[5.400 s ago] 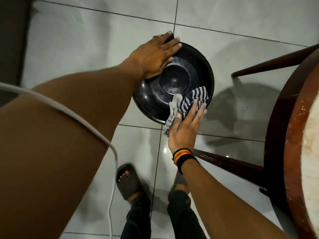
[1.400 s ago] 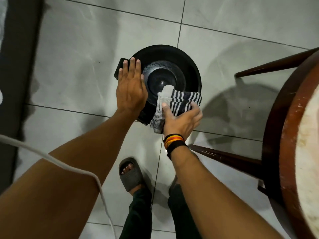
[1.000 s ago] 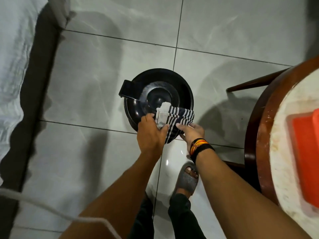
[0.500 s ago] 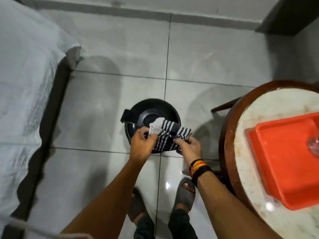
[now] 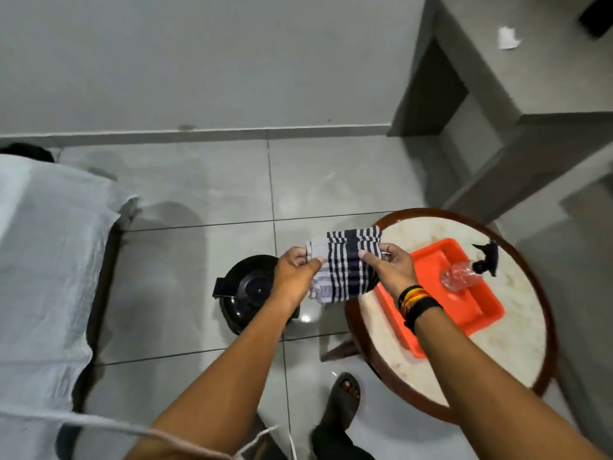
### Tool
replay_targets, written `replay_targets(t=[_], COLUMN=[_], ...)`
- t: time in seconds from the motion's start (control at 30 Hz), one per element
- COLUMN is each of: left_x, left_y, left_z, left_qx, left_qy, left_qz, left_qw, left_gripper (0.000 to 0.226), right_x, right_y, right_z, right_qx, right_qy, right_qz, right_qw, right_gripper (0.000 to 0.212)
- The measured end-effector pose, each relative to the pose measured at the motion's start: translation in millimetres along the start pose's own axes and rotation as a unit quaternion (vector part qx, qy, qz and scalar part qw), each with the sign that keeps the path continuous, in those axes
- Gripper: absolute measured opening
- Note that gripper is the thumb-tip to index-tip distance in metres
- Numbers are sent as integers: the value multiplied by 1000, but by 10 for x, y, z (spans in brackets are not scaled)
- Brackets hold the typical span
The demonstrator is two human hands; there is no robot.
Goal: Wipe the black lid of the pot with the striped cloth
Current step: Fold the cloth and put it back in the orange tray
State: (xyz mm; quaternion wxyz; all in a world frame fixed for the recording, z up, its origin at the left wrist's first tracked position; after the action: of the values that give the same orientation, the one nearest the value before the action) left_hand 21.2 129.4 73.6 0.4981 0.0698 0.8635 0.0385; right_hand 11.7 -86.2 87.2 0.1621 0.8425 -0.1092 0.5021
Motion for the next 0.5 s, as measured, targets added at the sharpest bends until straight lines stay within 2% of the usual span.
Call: replay_targets(t=[0.1,0.23,0.37,0.5], left_x=[12,275,546,774], left_y=[-734,-1750,-2372,-2508], left_z=[-134,-197,-199,-97], left_qx=[31,65,70,73], left_qy=[33,100,145,168], left_qz=[8,7,28,74], left_qw=[999,993,987,980], left_gripper=[17,27,26,23], right_x=[35,-139,-620,-1129], right_y=[752,1617,1979,1934], right_z=[78,253,559,895], right_qx=[-46,-86,-64,-41], right_qy=[-19,-47,-101,-127], right_qz=[-52,-156,-207,-209], right_qw=[997,983,971,969], right_gripper=[23,39,31,37])
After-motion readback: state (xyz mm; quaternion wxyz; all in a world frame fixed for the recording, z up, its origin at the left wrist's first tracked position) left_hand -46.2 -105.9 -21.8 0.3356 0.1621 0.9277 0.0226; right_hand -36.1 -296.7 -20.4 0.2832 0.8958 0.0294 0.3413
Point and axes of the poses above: each hand's wrist, its own z-axis towards the middle knuckle, its own y-axis out of the back of the hand, x = y × z, the point moved 5 cm from there along z, towards the middle knuckle, and after that the axes turned 8 degrees about z, right-handed, at the moved point
